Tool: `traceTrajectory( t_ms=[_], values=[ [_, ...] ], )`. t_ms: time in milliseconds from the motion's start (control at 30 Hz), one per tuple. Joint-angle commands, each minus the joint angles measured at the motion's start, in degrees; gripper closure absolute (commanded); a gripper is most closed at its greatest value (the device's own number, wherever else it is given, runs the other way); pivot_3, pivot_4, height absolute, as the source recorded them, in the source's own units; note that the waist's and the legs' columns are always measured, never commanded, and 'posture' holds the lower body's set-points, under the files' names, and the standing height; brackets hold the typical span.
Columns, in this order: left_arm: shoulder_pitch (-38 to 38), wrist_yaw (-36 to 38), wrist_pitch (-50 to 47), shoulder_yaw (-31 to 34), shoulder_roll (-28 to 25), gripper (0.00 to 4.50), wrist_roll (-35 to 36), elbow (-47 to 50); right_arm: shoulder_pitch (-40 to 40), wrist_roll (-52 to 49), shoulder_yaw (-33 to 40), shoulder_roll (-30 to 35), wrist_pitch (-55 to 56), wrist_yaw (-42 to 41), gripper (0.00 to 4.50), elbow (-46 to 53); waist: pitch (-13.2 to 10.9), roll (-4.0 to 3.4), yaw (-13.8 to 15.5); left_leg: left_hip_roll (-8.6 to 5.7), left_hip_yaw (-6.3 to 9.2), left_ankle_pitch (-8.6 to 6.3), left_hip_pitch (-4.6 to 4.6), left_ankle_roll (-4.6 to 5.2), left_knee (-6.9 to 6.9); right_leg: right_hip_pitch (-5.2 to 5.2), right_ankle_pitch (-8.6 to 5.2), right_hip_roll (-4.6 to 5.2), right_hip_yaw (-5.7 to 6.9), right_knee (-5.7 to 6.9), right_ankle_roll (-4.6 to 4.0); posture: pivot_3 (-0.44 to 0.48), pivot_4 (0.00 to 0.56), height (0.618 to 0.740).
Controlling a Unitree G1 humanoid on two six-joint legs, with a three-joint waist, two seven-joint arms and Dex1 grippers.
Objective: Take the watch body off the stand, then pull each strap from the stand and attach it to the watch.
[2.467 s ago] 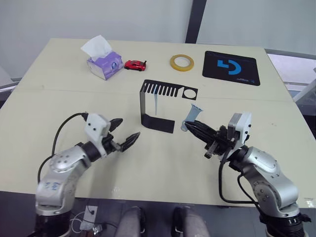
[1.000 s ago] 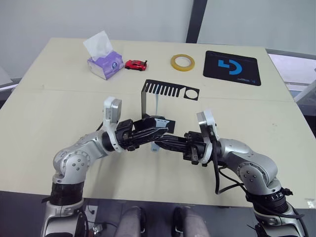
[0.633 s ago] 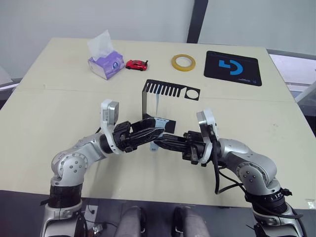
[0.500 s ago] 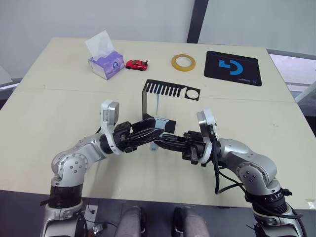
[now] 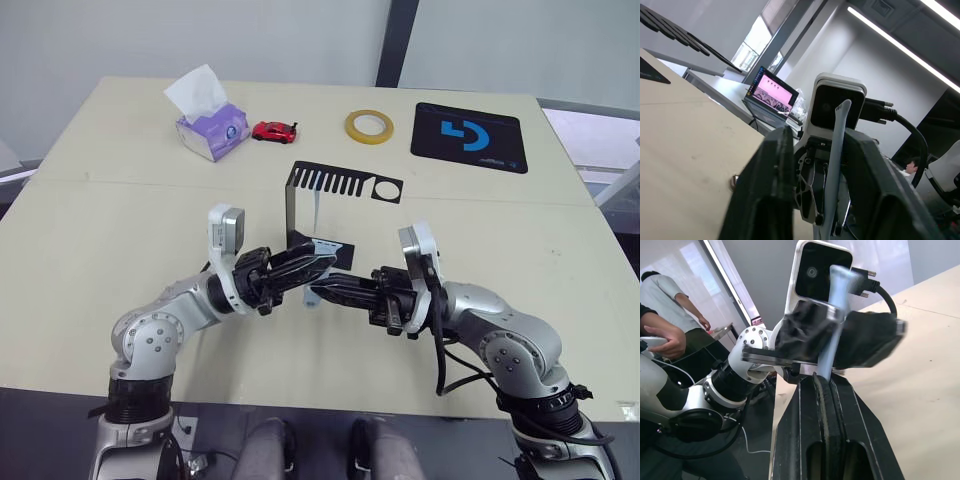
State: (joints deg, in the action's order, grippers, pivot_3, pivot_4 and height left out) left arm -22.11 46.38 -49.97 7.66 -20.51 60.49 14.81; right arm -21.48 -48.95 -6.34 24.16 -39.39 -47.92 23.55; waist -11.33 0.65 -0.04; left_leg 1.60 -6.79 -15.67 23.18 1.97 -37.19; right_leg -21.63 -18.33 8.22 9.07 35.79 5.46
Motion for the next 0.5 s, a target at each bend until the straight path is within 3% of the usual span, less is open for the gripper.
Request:
traceTrajectory(
  t_ms=[33, 433, 500],
  values=[
    [0.32, 0.49, 0.68, -0.06, 0.12, 4.38, 0.84, 0.65, 0.28, -1.22, 0.98, 0.11, 0.15, -0.37, 4.50, 2.63, 0.00, 0.00, 0.01, 0.00, 0.00, 0.00, 0.00, 0.00, 0.00, 0.00, 0.00, 0.00, 0.00, 0.00, 0.00, 0.000, 0.150, 0.740],
    [1.28, 1.60, 2.31, -0.07, 0.38, 4.38, 0.56, 1.63, 1.64, -0.24, 1.14, 0.93, 0.13, 0.60, 4.50, 3.47, 0.00, 0.00, 0.01, 0.00, 0.00, 0.00, 0.00, 0.00, 0.01, 0.00, 0.00, 0.01, 0.00, -0.02, 0.00, 0.000, 0.150, 0.740],
    [0.69, 1.69, 3.06, -0.02, 0.08, 4.50, 0.04, 2.02, 2.08, 0.38, 1.84, 1.72, 0.43, 1.00, 3.85, 3.90, 0.00, 0.00, 0.01, 0.00, 0.00, 0.00, 0.00, 0.00, 0.01, 0.00, 0.00, 0.01, 0.00, -0.03, 0.00, 0.000, 0.150, 0.740]
  ],
)
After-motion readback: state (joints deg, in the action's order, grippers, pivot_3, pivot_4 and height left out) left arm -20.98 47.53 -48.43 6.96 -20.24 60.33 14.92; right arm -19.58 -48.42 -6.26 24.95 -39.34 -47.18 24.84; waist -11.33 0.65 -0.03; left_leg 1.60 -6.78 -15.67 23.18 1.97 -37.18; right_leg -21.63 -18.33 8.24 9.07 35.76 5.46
